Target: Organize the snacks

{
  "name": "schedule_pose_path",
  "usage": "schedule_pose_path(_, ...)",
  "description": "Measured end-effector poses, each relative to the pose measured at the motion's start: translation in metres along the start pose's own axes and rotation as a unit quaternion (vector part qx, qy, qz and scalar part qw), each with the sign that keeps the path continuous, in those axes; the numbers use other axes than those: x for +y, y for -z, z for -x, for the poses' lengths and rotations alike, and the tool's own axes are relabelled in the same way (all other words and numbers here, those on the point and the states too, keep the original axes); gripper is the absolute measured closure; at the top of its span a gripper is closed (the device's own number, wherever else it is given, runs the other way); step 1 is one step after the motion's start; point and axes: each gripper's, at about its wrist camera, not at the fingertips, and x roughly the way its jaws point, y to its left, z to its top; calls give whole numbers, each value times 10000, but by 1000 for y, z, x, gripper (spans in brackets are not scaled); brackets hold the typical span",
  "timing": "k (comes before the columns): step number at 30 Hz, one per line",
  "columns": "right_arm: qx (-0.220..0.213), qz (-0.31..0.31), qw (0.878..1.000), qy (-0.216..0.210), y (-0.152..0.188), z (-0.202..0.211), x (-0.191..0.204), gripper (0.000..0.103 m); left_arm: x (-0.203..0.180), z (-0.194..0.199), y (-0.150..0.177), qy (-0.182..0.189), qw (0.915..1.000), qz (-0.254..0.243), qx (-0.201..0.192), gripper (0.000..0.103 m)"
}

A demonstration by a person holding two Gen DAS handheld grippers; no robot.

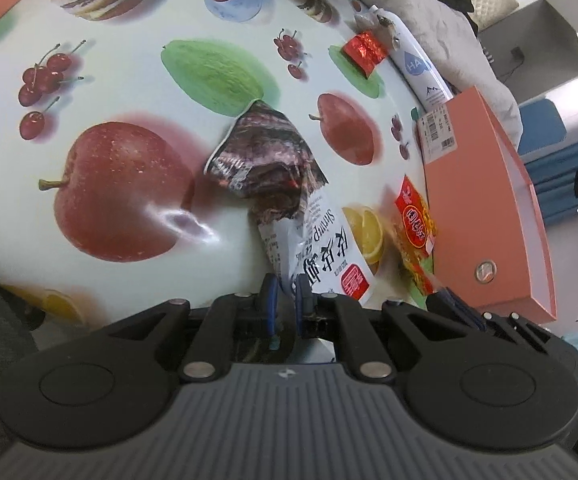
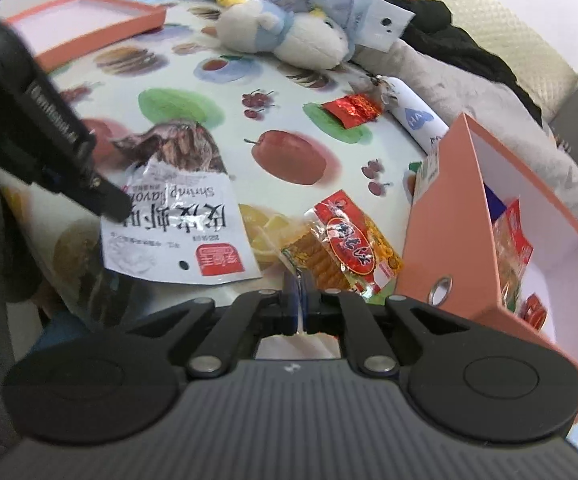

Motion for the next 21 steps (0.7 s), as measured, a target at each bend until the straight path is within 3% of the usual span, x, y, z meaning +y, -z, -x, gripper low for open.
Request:
schedule_pose_path(1,5,-91,9999,-46,0,0,-2,94,0,2,0,-18,10000,-31,17,93)
schedule_pose_path(2,3,-213,9997,-89,-1,1,-5,92,-1,3,-1,-27,10000,-65,20,84)
schedule_pose_path(3,-5,-309,9994,-148,-1,1,-7,80,-3,4,-1,-50,9999,-105,20,77)
schedule_pose_path(4,-19,-430,9989,-210,-1,2,-10,73,-5,6,-1,-92,9999,-143,20,58)
schedule_pose_path(5,-40,-512,9984,-240,0,3,-11,56,-7,7,-2,-146,9997,-184,1,43)
schedule_pose_path(6,-90,-624,9976,-287,1,5,-12,42,-9,10,-2,-198,9995,-237,-36,38)
schedule_pose_path(9,-175,-931,9943,-496,3,8,-16,21,-13,16,-1,-280,9987,-426,-72,27)
schedule_pose_path(13,-268,-1322,9878,-772,6,11,-19,18,-18,24,-3,-509,9960,-714,-146,17)
schedule_pose_path(21,-472,-1609,9840,-602,8,7,-20,18,-25,35,-19,-979,9852,-1338,-432,10)
